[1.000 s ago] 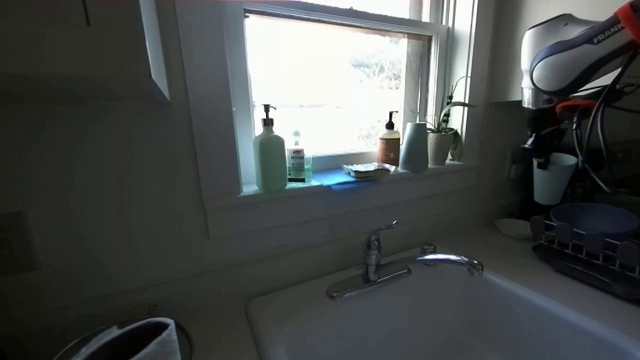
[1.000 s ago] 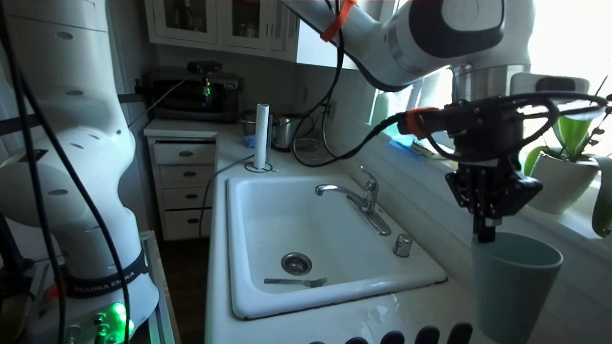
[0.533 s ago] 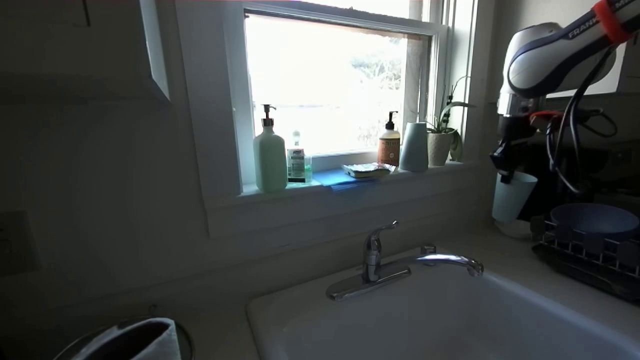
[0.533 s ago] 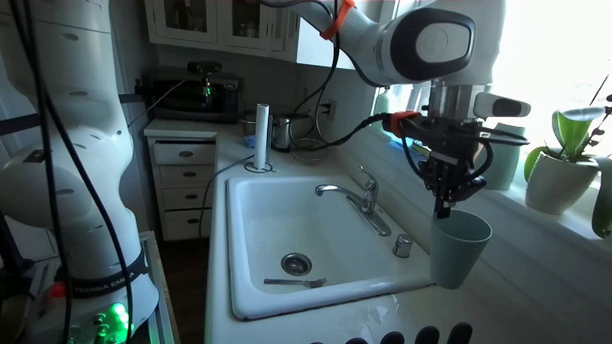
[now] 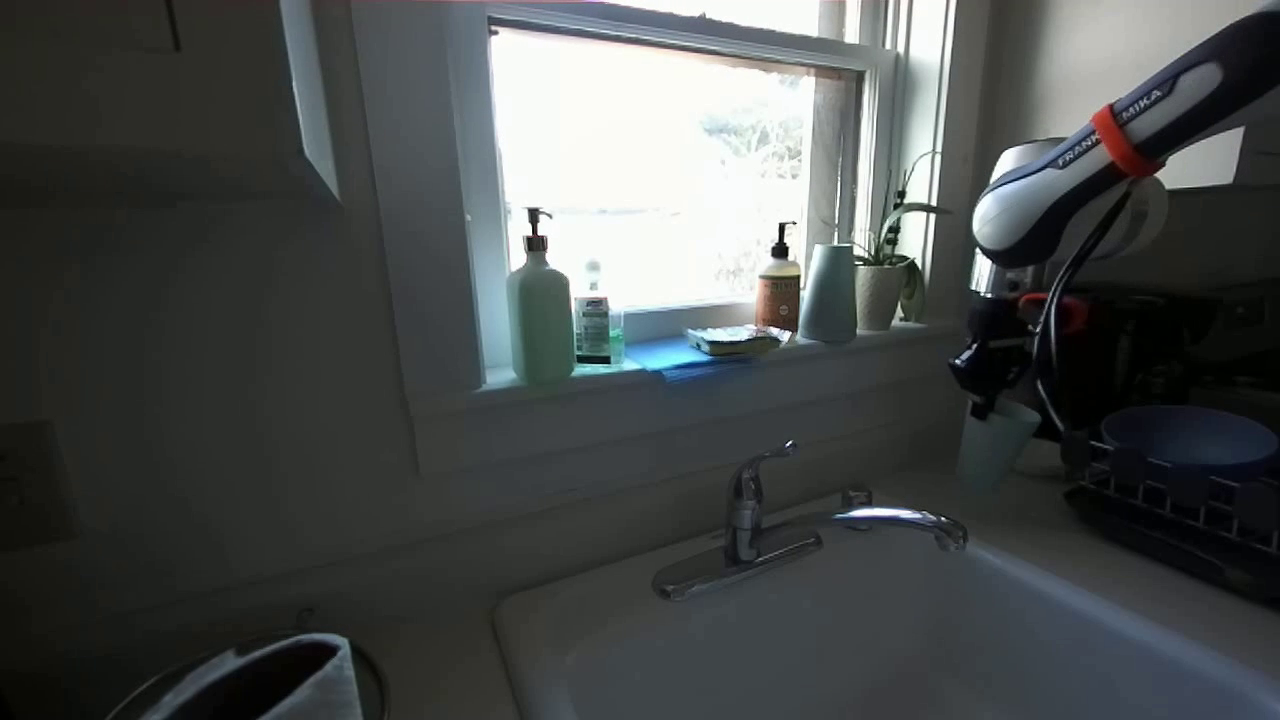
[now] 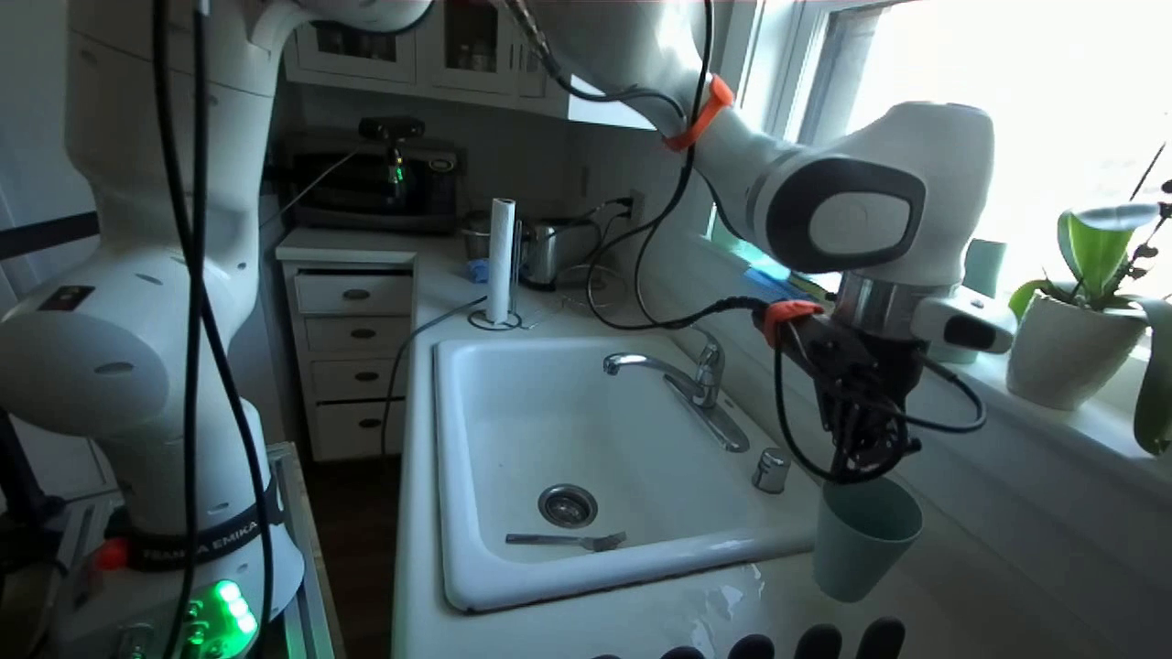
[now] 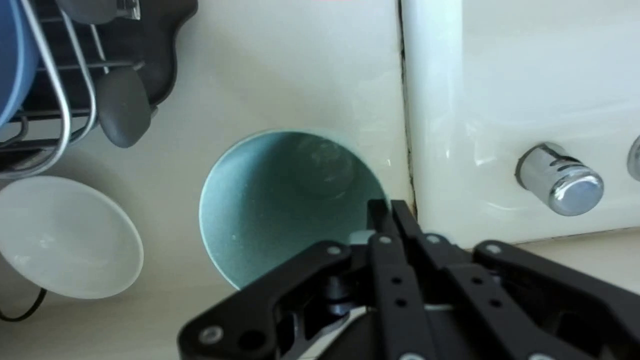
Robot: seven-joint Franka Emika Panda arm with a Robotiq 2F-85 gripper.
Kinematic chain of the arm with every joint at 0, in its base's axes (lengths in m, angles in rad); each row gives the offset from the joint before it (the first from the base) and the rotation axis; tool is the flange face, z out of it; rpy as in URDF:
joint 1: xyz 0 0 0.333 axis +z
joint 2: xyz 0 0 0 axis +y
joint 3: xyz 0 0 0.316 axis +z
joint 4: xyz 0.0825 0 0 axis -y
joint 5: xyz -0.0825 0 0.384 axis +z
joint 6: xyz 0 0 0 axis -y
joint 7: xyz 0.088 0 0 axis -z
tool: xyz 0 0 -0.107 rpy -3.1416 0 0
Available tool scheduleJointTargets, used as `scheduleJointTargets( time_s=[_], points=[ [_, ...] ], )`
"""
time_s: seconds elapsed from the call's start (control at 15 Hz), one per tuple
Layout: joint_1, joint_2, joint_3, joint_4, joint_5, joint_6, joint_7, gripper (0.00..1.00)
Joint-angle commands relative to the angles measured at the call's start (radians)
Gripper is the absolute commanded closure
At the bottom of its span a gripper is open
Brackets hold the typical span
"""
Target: Remove the cup from the bowl, then put the bowl in the sink
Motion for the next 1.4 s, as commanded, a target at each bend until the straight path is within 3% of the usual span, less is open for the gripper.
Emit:
scheduleJointTargets(
  time_s=[0.0, 0.4, 0.47, 0.6, 0.87, 1.2, 1.33],
  points=[
    [-0.039, 0.087, 0.014, 0.068, 0.076, 0.032, 0.008, 0.99],
    [-0.060, 0.154, 0.019, 0.118, 0.089, 0.006, 0.018, 0.99],
    [-0.055, 0.156, 0.015, 0.123, 0.083, 0.016, 0.035, 0.71],
    [-0.053, 0.139, 0.015, 0.122, 0.084, 0.016, 0.047, 0.64],
    [-0.040, 0.054, -0.009, 0.077, 0.058, 0.042, 0.101, 0.36],
    [-0.044, -0.005, -0.112, 0.068, -0.123, 0.020, 0.192, 0.02],
    [-0.055, -0.002, -0.157, 0.068, -0.195, 0.026, 0.241, 0.00]
  ],
)
